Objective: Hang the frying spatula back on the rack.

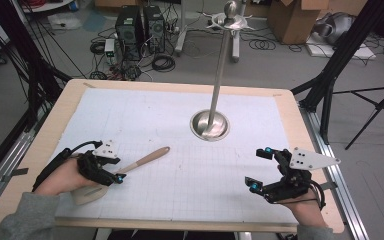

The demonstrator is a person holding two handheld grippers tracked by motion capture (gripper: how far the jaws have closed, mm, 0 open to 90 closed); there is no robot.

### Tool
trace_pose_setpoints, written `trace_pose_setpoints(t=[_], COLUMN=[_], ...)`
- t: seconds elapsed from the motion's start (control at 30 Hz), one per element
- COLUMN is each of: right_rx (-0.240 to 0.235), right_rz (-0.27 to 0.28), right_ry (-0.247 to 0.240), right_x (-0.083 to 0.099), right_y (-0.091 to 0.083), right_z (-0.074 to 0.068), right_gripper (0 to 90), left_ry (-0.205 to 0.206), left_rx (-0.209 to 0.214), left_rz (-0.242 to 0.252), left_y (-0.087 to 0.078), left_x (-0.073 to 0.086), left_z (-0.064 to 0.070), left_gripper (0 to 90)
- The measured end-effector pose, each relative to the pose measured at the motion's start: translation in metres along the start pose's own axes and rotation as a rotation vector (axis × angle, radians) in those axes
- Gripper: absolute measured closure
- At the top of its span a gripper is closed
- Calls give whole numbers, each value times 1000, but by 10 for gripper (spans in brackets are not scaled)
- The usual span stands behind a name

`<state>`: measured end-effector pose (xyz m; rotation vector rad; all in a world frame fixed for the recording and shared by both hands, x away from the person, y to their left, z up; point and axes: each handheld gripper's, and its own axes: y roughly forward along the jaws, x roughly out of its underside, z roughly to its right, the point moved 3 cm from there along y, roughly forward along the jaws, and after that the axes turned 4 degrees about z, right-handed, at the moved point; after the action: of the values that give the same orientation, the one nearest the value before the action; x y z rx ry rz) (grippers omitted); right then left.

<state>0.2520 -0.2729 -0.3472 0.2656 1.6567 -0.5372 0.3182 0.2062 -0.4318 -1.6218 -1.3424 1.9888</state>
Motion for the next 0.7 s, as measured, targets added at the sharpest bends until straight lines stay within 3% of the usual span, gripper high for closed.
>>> trace_pose_setpoints(t=[0.7], right_rx=[2], right_rz=[-9], right_ry=[10], right_x=[1], right_y=[-3], right_z=[-2], right_gripper=[58], left_ry=[-1], left_rx=[-7], left_rz=[-75], left_y=[5], left_x=[8], left_z=[-3], left_gripper=[529])
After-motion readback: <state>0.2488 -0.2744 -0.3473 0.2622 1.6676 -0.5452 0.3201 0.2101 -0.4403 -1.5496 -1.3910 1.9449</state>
